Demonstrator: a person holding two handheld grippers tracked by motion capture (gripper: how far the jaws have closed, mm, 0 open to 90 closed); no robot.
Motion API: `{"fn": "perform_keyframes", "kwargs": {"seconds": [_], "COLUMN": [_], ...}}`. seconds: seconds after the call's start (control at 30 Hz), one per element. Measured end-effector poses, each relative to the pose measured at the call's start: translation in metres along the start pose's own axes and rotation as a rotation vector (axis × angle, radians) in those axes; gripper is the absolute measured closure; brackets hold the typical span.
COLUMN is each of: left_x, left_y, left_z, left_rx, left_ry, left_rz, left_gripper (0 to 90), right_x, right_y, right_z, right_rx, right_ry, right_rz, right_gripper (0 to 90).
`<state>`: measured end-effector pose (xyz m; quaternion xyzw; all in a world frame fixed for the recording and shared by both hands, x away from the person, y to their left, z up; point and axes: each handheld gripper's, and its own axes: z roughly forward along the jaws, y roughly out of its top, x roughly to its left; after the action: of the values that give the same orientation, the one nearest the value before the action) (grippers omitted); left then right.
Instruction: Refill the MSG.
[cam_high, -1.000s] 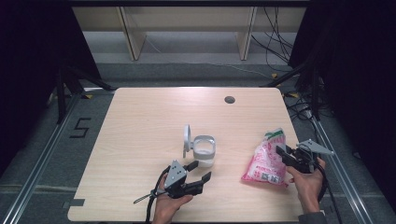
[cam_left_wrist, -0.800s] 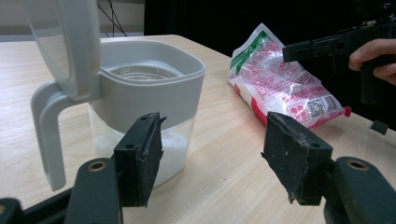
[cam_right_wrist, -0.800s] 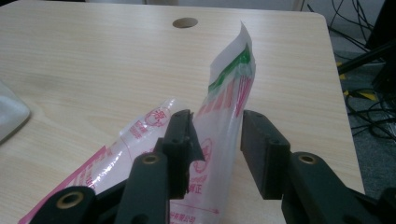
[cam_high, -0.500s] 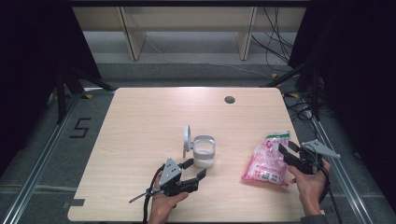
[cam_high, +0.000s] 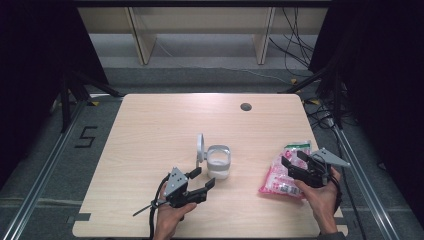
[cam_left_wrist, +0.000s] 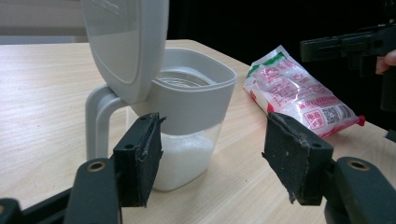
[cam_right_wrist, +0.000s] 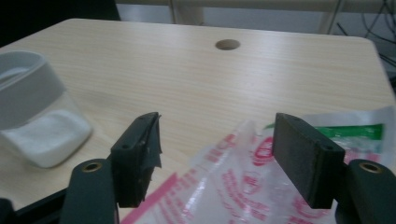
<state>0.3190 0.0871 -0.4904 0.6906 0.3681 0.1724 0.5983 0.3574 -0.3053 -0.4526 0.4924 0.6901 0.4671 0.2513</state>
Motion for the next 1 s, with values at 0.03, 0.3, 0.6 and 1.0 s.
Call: {"fn": "perform_keyframes", "kwargs": {"seconds": [0.03,0.3,0.6,1.0], "left_x": [0.001,0.013,0.026,0.040], "left_y": [0.000,0.004,0.009,0.015], "left_z": [0.000,-0.007,-0.017,-0.014], "left_rx": [0.000,-0.010,-0.017,-0.040], "left_ry": [0.002,0.030,0.101,0.130], "left_rz": [-0.001,0.002,0.011,0.025], "left_gripper": [36.2,37.7,48.0,74.2], "right_x": [0.004,0.018,0.030,0.041], "right_y": [0.000,-0.001,-0.001,-0.005], "right_z": [0.002,0.008,0.008,0.010], "right_rx": [-0.004,0.015,0.008,0.046], "right_ry": [0.026,0.117,0.148,0.153], "right_rz": [0.014,-0.013,-0.035,-0.067], "right_gripper": [30.9,24.1,21.7,24.2]}}
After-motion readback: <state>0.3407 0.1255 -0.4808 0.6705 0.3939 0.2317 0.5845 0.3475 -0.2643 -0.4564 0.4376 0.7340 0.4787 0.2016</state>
